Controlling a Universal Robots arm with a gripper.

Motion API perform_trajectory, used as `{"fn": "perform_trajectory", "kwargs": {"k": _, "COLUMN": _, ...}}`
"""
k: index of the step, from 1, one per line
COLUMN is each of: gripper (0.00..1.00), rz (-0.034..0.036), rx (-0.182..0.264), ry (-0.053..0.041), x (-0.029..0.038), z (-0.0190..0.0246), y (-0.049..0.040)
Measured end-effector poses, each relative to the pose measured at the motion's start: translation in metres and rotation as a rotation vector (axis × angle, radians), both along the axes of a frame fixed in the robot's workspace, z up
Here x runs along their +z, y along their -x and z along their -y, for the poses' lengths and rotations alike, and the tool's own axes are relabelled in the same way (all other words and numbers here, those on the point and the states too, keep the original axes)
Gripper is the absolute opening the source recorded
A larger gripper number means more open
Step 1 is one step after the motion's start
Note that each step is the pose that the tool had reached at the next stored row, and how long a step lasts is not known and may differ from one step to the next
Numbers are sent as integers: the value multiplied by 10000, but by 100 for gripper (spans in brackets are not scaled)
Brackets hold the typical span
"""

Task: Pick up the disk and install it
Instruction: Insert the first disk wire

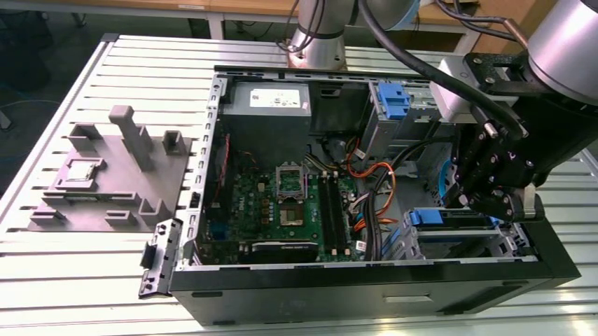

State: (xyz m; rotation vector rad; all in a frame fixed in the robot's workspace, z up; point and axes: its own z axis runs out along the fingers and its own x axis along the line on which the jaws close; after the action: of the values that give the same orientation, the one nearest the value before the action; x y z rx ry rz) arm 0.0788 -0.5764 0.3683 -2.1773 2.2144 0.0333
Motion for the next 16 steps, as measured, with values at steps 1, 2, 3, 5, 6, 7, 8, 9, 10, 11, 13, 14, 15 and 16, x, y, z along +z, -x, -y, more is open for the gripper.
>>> {"fn": "perform_trajectory", "kwargs": {"k": 1, "gripper": 10, "rz": 0, "rx": 0, "ry": 0, "x": 0, "z": 0, "y": 0}}
{"fn": "perform_trajectory", "kwargs": {"k": 2, "gripper": 10, "rz": 0, "rx": 0, "ry": 0, "x": -1, "z": 0, "y": 0}}
{"fn": "perform_trajectory", "kwargs": {"k": 3, "gripper": 10, "rz": 0, "rx": 0, "ry": 0, "x": -1, "z": 0, "y": 0}}
{"fn": "perform_trajectory", "kwargs": {"k": 5, "gripper": 10, "rz": 0, "rx": 0, "ry": -1, "x": -1, "z": 0, "y": 0}}
{"fn": "perform_trajectory", "kwargs": {"k": 6, "gripper": 10, "rz": 0, "rx": 0, "ry": -2, "x": -2, "z": 0, "y": 0}}
{"fn": "perform_trajectory", "kwargs": {"k": 7, "gripper": 10, "rz": 0, "rx": 0, "ry": -1, "x": -1, "z": 1, "y": 0}}
{"fn": "perform_trajectory", "kwargs": {"k": 8, "gripper": 10, "rz": 0, "rx": 4, "ry": 0, "x": -1, "z": 2, "y": 0}}
{"fn": "perform_trajectory", "kwargs": {"k": 9, "gripper": 10, "rz": 1, "rx": 28, "ry": -2, "x": -2, "z": 5, "y": 0}}
{"fn": "perform_trajectory", "kwargs": {"k": 10, "gripper": 10, "rz": 0, "rx": 82, "ry": -1, "x": -2, "z": 6, "y": 0}}
{"fn": "perform_trajectory", "kwargs": {"k": 11, "gripper": 10, "rz": 0, "rx": 154, "ry": -1, "x": -2, "z": 6, "y": -4}}
{"fn": "perform_trajectory", "kwargs": {"k": 13, "gripper": 10, "rz": -1, "rx": 202, "ry": -1, "x": -5, "z": 7, "y": -60}}
{"fn": "perform_trajectory", "kwargs": {"k": 14, "gripper": 10, "rz": -4, "rx": 202, "ry": 0, "x": -6, "z": 7, "y": -105}}
{"fn": "perform_trajectory", "kwargs": {"k": 15, "gripper": 10, "rz": -5, "rx": 202, "ry": 1, "x": -6, "z": 7, "y": -150}}
{"fn": "perform_trajectory", "kwargs": {"k": 16, "gripper": 10, "rz": -5, "rx": 201, "ry": 0, "x": -8, "z": 7, "y": -189}}
